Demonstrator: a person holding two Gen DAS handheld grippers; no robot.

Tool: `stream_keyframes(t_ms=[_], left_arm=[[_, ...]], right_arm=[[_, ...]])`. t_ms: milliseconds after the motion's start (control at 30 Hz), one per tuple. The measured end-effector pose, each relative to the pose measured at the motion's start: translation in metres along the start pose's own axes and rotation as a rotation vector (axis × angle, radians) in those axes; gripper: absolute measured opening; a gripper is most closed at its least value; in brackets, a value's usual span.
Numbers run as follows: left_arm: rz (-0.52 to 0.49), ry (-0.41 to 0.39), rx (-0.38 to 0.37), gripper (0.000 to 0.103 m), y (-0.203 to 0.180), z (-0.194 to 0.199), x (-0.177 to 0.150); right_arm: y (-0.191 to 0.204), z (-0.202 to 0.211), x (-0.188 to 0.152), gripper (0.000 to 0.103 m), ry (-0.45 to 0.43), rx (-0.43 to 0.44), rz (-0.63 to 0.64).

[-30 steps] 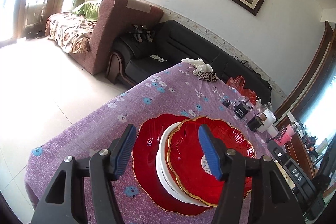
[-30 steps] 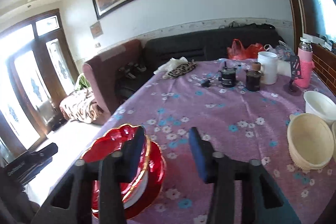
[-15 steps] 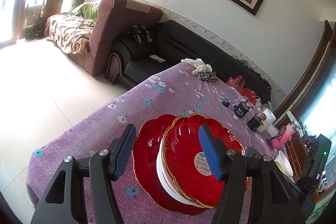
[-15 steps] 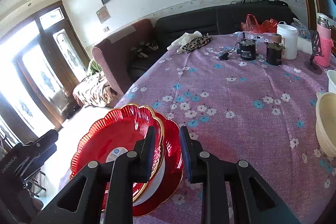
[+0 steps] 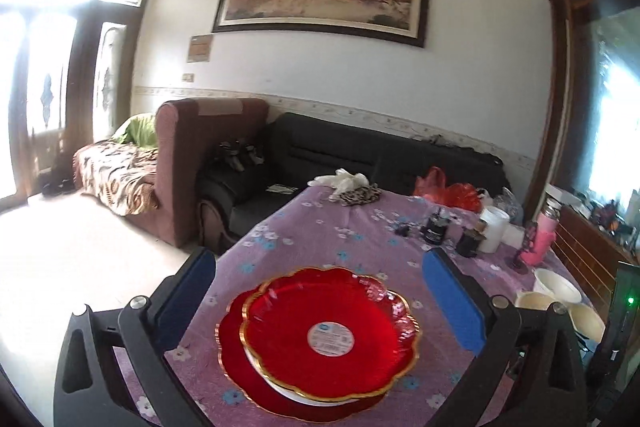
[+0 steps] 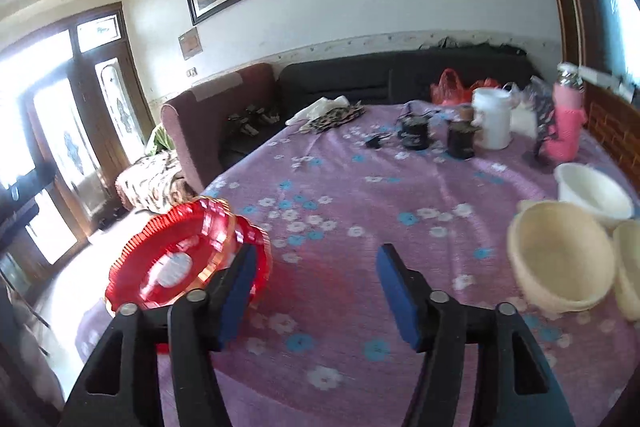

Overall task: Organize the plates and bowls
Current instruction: 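Move both grippers to the rim of the large beige bowl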

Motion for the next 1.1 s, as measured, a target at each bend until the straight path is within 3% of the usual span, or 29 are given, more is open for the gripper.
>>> stream_keyframes(t_ms=[167, 300, 500, 700, 933, 1100], left_arm=[[-0.122, 0.117, -0.122, 0.103, -0.06, -0.009, -0.013], [-0.182, 0.213, -0.244, 0.103, -0.112, -0.014, -0.032], [-0.285, 0.311, -0.328, 0.103, -0.171, -0.02, -0.059], [-0.322, 0.402, -0.35, 0.103, -0.209, -0.04, -0.075], [-0.276, 0.499, -0.339, 0.103, -0.237, -0.075, -0.08], [-0.271, 0.528, -0.293, 0.103, -0.253, -0.099, -0.081]], right_arm=[[-0.058, 0.053, -0.015, 0.088, -0.064, -0.167, -0.011], [-0.132, 0.101, -0.027, 0.089, -0.076, -0.304, -0.115], [-0.225, 0.164, -0.046, 0.089, -0.081, -0.433, -0.313], [-0.256, 0.181, -0.056, 0.089, -0.083, -0.408, -0.417], [-0.25, 0.133, -0.049, 0.089, -0.03, -0.118, -0.577], [-0.243, 0.086, -0.037, 0.088, -0.03, -0.132, -0.615]])
Point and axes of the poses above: each gripper's, at about its wrist camera, not at the fingertips, and z roughly against the way its jaws point, y to its left, x to its top, the point moved 2 cm from there along -z, roughly the way its jaws point, and after that the axes turned 10 degrees about x, right-handed, at the moved point
